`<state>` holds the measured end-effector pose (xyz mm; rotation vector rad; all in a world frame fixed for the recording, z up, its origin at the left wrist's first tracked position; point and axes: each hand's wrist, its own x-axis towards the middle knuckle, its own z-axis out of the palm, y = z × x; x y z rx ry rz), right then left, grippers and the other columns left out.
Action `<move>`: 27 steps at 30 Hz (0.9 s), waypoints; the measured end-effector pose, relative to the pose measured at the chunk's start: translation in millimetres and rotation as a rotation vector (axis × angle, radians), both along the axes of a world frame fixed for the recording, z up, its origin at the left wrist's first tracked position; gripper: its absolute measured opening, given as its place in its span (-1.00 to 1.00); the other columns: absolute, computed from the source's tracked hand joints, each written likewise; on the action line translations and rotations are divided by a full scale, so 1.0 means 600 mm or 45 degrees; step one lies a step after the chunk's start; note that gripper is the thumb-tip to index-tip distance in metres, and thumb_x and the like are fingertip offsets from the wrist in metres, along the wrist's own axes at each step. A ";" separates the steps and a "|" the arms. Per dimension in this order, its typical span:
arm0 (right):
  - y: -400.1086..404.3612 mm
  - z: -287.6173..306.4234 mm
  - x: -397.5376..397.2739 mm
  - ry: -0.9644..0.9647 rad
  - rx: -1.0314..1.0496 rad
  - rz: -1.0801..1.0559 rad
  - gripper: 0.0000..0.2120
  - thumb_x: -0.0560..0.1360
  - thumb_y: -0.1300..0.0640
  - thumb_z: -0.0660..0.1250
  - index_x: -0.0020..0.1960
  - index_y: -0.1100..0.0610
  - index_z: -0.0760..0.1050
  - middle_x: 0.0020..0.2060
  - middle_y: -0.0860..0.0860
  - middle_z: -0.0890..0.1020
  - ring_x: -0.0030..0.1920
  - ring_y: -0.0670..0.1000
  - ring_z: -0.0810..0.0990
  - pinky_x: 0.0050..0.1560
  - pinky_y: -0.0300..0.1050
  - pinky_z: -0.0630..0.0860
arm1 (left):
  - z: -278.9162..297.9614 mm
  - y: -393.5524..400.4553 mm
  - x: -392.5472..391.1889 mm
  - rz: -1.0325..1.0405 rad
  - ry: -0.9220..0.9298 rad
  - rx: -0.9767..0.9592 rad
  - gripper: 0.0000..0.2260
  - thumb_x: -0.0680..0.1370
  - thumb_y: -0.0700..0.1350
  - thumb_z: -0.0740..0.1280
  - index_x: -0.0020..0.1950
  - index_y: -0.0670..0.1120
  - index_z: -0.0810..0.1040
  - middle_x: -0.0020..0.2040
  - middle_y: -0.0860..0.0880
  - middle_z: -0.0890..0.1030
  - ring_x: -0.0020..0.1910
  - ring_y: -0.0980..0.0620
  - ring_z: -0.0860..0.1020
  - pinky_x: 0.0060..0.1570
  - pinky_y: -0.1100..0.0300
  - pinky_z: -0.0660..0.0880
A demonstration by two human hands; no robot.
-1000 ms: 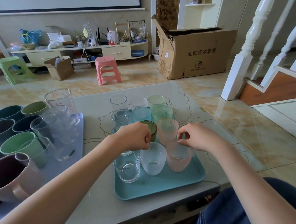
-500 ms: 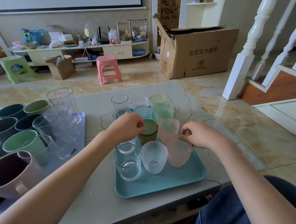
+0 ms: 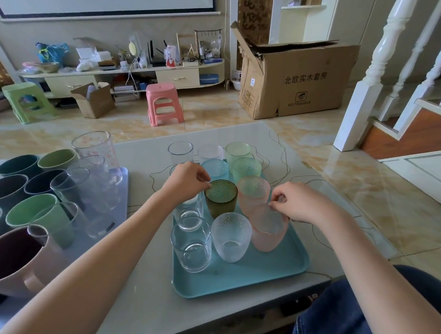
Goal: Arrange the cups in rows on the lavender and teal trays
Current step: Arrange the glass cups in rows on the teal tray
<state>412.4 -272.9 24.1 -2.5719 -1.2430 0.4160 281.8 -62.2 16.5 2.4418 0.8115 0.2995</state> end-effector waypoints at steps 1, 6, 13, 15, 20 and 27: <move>0.001 0.000 0.000 0.004 0.005 0.000 -0.73 0.49 0.06 0.26 -0.38 -0.10 0.40 -0.41 -0.11 0.56 -0.18 0.04 0.62 -0.13 -0.11 0.52 | -0.001 0.001 0.001 0.011 0.005 0.007 -0.87 0.41 -0.19 0.46 -0.06 -0.15 0.67 -0.13 -0.10 0.69 -0.06 -0.04 0.63 0.07 0.08 0.55; 0.000 0.000 0.000 0.008 -0.001 -0.001 -0.74 0.50 0.05 0.27 -0.37 -0.10 0.40 -0.41 -0.12 0.56 -0.18 0.04 0.62 -0.11 -0.10 0.53 | 0.003 -0.005 0.005 0.041 0.044 0.026 -0.91 0.37 -0.23 0.43 -0.17 -0.09 0.68 -0.35 0.13 0.56 -0.12 0.00 0.63 0.04 0.03 0.58; 0.003 -0.003 0.003 -0.017 -0.016 0.034 -0.81 0.51 0.06 0.27 -0.28 -0.08 0.45 -0.41 -0.13 0.53 -0.22 0.03 0.60 -0.16 -0.13 0.50 | -0.002 -0.007 0.008 0.052 0.090 0.054 -0.91 0.36 -0.19 0.41 -0.21 -0.04 0.68 -0.26 0.06 0.62 -0.12 0.01 0.62 0.02 0.01 0.59; 0.005 -0.005 0.004 -0.021 -0.017 0.035 -0.87 0.50 0.06 0.28 -0.22 -0.07 0.49 -0.40 -0.12 0.53 -0.23 0.04 0.59 -0.18 -0.14 0.47 | -0.003 -0.006 0.010 0.052 0.101 0.063 -0.92 0.35 -0.18 0.41 -0.21 -0.05 0.68 -0.22 0.03 0.65 -0.12 0.01 0.62 0.01 0.00 0.59; 0.007 -0.011 0.014 0.023 -0.005 0.003 -0.82 0.51 0.09 0.27 -0.27 -0.05 0.47 -0.44 -0.11 0.54 -0.44 -0.08 0.54 -0.21 -0.15 0.52 | -0.005 0.000 0.011 0.027 0.120 0.077 -0.91 0.36 -0.18 0.40 -0.20 -0.06 0.69 -0.18 0.01 0.68 -0.12 0.01 0.61 0.00 0.00 0.59; -0.009 -0.007 0.032 0.175 0.020 -0.176 -0.68 0.60 -0.06 0.11 -0.09 0.12 0.52 -0.39 0.06 0.64 -0.49 0.00 0.51 -0.25 -0.16 0.47 | -0.018 -0.004 -0.032 0.150 -0.236 0.191 -0.82 0.48 -0.23 0.27 -0.01 -0.13 0.64 -0.07 -0.05 0.66 -0.07 -0.05 0.57 -0.02 0.13 0.50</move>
